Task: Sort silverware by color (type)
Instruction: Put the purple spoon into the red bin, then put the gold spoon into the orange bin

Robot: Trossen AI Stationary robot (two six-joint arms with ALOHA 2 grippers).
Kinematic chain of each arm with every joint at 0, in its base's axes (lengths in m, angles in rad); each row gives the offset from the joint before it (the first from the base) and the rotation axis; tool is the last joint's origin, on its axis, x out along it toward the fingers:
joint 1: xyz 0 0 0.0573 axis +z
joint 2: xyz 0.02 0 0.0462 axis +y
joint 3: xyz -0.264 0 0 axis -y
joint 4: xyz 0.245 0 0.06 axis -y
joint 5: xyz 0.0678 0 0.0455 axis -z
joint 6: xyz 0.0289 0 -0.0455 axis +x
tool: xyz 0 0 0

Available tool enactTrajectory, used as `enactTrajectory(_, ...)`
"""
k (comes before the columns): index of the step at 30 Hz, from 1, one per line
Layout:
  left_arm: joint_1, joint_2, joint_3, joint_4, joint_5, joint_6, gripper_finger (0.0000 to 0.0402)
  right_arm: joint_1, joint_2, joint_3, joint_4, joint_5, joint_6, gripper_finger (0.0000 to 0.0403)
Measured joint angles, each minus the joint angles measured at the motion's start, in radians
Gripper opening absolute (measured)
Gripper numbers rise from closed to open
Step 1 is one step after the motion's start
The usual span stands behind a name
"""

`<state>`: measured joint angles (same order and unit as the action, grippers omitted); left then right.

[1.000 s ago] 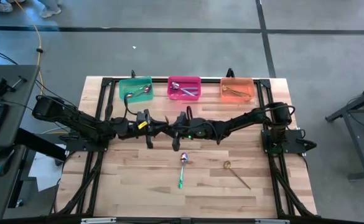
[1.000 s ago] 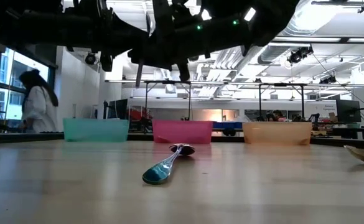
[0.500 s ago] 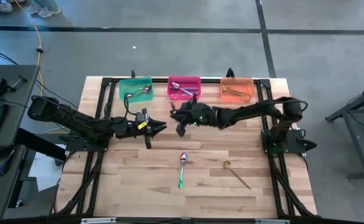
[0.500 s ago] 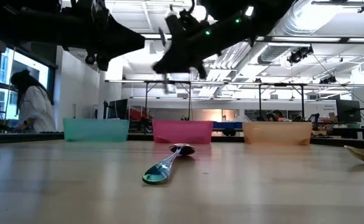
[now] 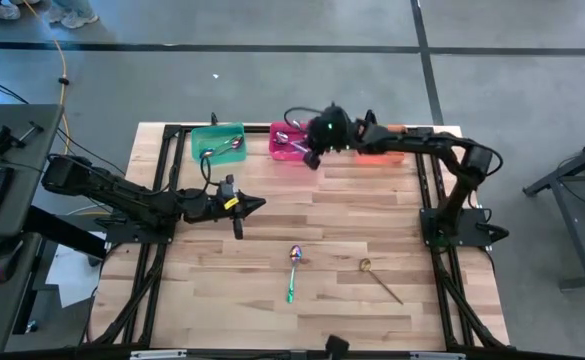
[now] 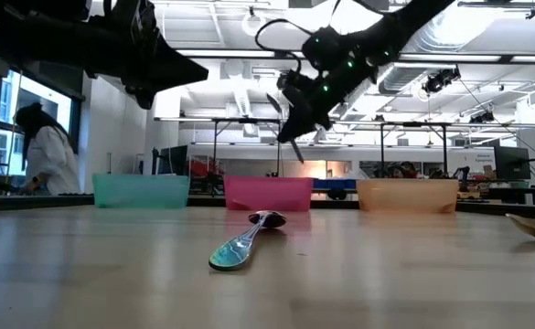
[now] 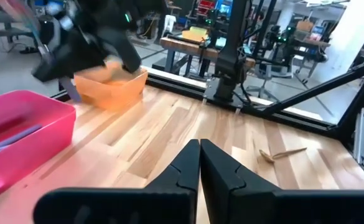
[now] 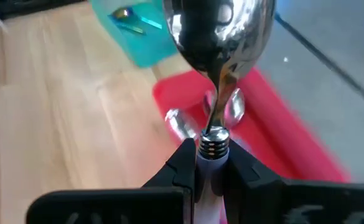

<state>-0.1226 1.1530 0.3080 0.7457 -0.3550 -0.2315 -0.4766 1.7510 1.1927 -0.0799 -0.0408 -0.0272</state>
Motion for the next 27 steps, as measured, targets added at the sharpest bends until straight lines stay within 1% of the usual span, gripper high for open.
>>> enactTrajectory(4,0.003,0.000,0.000,-0.021,-0.012,0.000,0.0001,-0.037,0.056,0.150,-0.163,-0.013,-0.123,0.0016)
enactTrajectory(9,0.019,0.000,0.000,-0.037,-0.016,-0.006,0.0001,-0.067,0.202,0.350,-0.315,-0.032,-0.244,0.0016)
enactTrajectory(14,0.019,0.000,0.000,-0.062,-0.018,-0.020,0.0000,-0.089,0.353,0.471,-0.419,-0.045,-0.310,0.0016)
enactTrajectory(17,0.019,0.000,0.000,-0.075,-0.018,-0.020,0.0001,-0.100,0.411,0.516,-0.453,-0.046,-0.333,0.0016)
enactTrajectory(21,0.019,0.000,0.000,-0.081,-0.018,-0.020,0.0000,-0.105,0.454,0.527,-0.470,-0.046,-0.340,0.0020)
enactTrajectory(23,0.019,0.000,0.000,-0.089,-0.018,-0.020,0.0000,-0.106,0.455,0.527,-0.462,-0.046,-0.332,0.0036)
enactTrajectory(27,0.019,0.000,0.000,-0.111,-0.018,-0.021,0.0000,-0.106,0.455,0.527,-0.459,-0.041,-0.309,0.0089)
